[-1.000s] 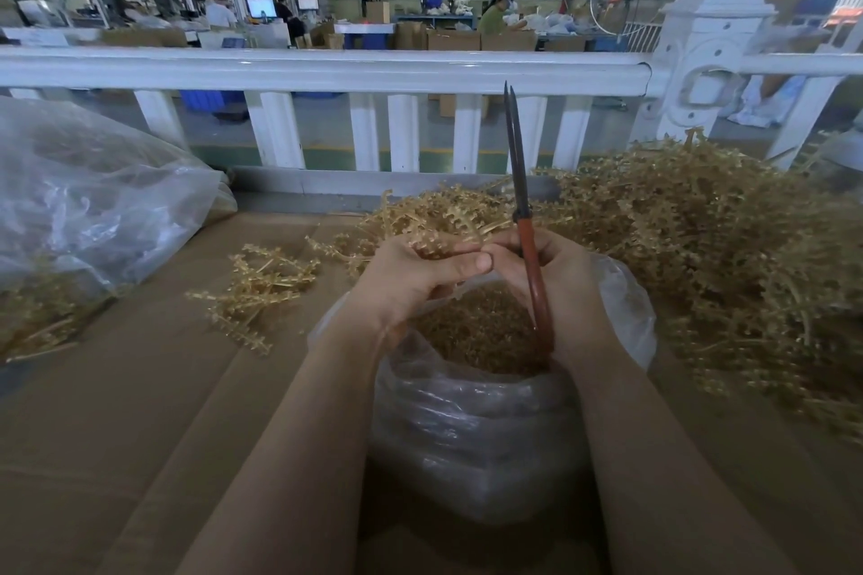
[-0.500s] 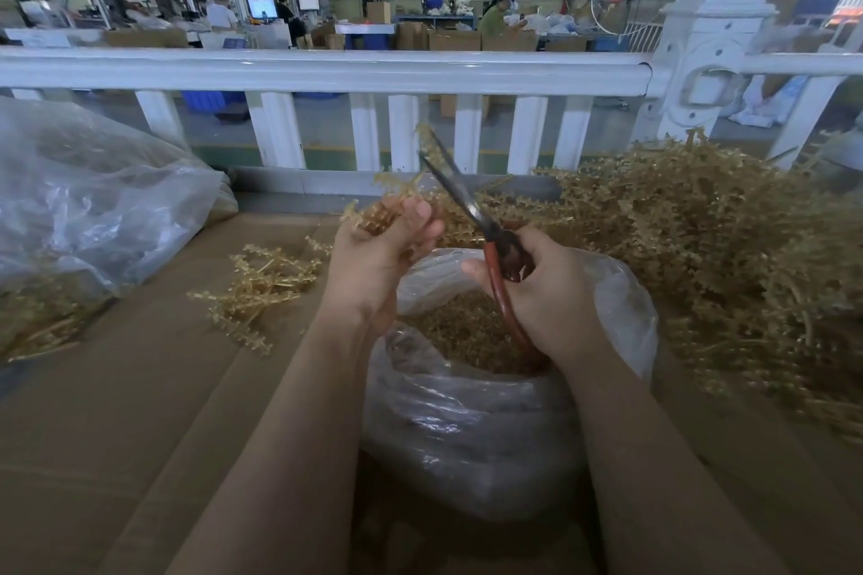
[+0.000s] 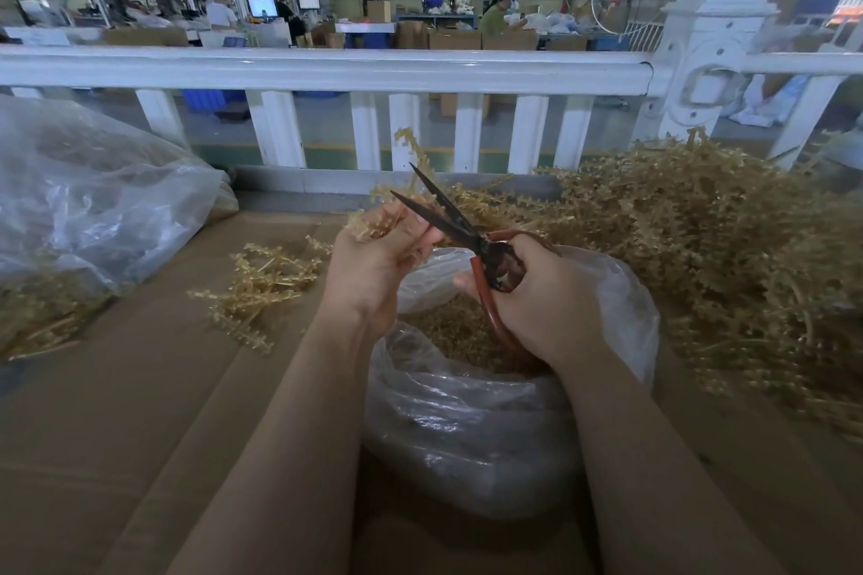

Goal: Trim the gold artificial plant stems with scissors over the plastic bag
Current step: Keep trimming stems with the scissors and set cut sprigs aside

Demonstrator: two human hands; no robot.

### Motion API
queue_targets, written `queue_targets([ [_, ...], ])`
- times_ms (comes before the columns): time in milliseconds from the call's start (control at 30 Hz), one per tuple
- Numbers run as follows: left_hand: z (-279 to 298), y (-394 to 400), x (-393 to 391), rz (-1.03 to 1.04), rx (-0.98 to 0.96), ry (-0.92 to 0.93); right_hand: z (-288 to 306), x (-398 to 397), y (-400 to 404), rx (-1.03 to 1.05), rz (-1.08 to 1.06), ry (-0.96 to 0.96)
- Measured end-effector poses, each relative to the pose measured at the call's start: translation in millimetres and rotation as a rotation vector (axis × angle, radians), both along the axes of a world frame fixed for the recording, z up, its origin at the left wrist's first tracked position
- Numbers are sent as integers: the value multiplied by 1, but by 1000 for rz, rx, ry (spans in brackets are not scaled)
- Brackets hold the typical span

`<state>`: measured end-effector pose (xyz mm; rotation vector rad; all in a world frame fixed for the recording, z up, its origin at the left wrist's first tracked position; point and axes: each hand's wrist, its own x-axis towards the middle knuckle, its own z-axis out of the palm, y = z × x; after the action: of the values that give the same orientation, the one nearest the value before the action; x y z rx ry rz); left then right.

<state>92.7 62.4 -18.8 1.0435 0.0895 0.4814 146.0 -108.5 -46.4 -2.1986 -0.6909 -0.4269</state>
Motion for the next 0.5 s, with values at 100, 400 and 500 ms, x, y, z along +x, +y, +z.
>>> queue_targets([
  [100, -2, 1, 0, -7, -1, 2, -1, 0, 0, -12, -10, 3],
  [400, -1, 2, -1, -49, 32, -24, -2, 0, 1, 4, -22, 0],
  [500, 0, 2, -1, -34, 25, -29, -3, 0, 1, 8, -23, -12],
])
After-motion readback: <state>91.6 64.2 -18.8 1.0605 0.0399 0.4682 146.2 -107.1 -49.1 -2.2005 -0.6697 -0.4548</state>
